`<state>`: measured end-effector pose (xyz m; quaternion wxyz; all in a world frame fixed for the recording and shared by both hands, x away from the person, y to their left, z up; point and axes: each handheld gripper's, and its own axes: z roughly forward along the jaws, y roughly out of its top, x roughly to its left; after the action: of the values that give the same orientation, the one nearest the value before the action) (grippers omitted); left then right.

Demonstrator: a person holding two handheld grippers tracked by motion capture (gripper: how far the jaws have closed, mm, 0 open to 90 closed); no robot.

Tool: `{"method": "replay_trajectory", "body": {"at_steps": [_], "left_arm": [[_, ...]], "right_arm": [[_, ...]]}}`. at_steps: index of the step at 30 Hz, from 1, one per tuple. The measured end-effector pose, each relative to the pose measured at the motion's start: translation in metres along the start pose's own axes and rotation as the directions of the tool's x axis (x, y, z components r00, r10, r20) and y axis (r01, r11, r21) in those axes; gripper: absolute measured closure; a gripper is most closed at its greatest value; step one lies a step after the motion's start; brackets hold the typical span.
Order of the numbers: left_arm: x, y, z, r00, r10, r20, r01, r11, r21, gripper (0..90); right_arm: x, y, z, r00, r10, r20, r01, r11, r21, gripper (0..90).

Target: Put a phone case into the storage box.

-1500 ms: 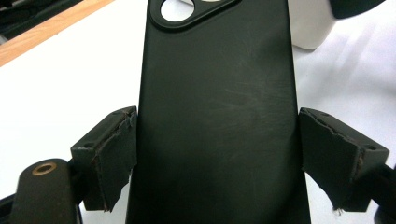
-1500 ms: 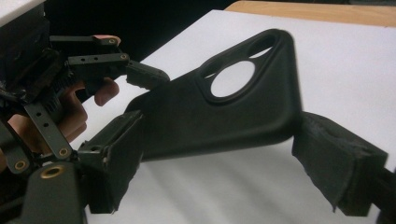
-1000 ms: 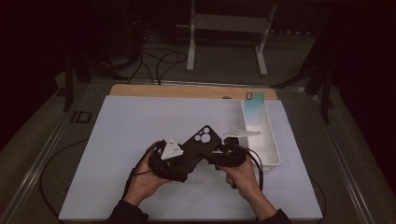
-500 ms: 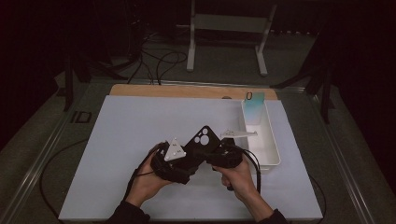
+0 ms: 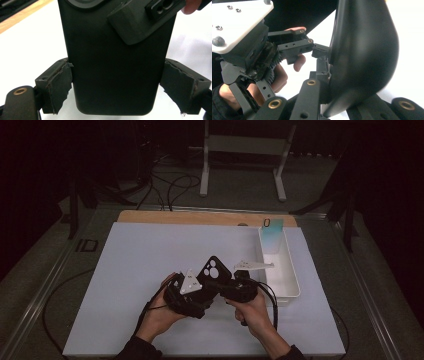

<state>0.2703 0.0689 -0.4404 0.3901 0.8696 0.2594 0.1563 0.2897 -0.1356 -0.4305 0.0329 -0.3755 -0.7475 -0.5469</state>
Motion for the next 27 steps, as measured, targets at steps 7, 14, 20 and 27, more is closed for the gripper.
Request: {"method": "replay_trajectory", "body": {"at_steps": [7,14,20,27], "left_arm": [[0.001,0.0,-0.001,0.9999,-0.007,0.008,0.007,1.0,-0.007,13.7],[0.003,-0.002,-0.003,0.9992,-0.027,0.029,0.028,0.9993,-0.027,14.6],[0.01,-0.007,-0.007,0.9977,-0.056,0.039,0.058,0.9973,-0.045,14.9],[0.014,-0.009,-0.011,0.9946,-0.066,0.08,0.07,0.9959,-0.058,14.9]], "right_arm": [[0.002,0.0,-0.001,0.9997,-0.022,0.004,0.022,1.0,0.004,86.1],[0.003,0.0,-0.002,0.9992,-0.038,0.008,0.038,0.999,0.007,86.3],[0.003,0.002,-0.007,0.9978,-0.064,0.012,0.064,0.998,0.01,86.3],[0.005,0.003,-0.011,0.9945,-0.104,0.011,0.104,0.994,0.024,86.2]]}}
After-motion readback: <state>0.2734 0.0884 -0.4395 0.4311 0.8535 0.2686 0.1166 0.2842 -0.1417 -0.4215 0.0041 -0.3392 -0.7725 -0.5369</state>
